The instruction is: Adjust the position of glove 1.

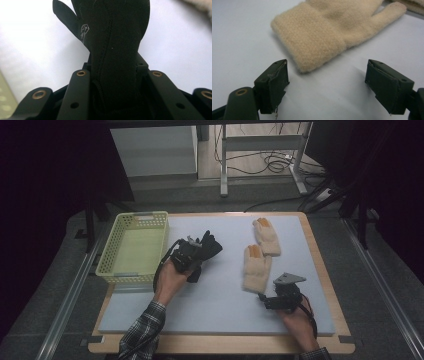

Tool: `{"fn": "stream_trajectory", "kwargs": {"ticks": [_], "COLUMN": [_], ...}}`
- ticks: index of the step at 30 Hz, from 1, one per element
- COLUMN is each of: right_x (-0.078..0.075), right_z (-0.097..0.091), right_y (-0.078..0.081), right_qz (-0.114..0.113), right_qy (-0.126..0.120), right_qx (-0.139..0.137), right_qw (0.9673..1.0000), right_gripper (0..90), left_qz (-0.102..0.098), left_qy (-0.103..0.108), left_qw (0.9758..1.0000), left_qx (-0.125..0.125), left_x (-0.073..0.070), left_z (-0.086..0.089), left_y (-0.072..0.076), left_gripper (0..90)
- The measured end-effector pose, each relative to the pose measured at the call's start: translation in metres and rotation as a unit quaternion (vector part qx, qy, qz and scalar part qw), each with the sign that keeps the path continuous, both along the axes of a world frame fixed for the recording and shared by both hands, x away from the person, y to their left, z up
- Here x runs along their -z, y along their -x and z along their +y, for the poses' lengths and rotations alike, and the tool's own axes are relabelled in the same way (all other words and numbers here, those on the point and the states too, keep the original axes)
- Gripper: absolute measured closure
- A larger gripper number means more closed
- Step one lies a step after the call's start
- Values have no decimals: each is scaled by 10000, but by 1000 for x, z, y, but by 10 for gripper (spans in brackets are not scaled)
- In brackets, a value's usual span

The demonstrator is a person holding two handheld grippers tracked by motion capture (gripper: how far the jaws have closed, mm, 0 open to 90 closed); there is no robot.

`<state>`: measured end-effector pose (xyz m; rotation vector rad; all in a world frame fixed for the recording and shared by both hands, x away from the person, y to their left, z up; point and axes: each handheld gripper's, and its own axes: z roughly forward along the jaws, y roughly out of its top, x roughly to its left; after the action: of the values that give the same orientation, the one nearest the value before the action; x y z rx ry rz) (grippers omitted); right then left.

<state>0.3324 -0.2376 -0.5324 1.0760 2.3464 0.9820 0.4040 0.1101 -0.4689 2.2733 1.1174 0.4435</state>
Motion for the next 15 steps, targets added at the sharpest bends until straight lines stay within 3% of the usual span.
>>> {"fn": "stream_trajectory", "kwargs": {"ticks": [7,15], "right_x": [0,0], "right_z": [0,0], "right_y": [0,0], "right_qz": [-7,-8], "right_qy": [3,0], "right_qx": [-5,-5], "right_qw": [10000,10000], "right_gripper": [184,184], "left_qz": [-158,-244], "left_qy": [-38,-59], "left_qw": [9996,9974], "left_qx": [-245,-676], "left_x": [-24,-43], "left_z": [12,47], "left_y": [-9,-20], "left_gripper": [678,674]}}
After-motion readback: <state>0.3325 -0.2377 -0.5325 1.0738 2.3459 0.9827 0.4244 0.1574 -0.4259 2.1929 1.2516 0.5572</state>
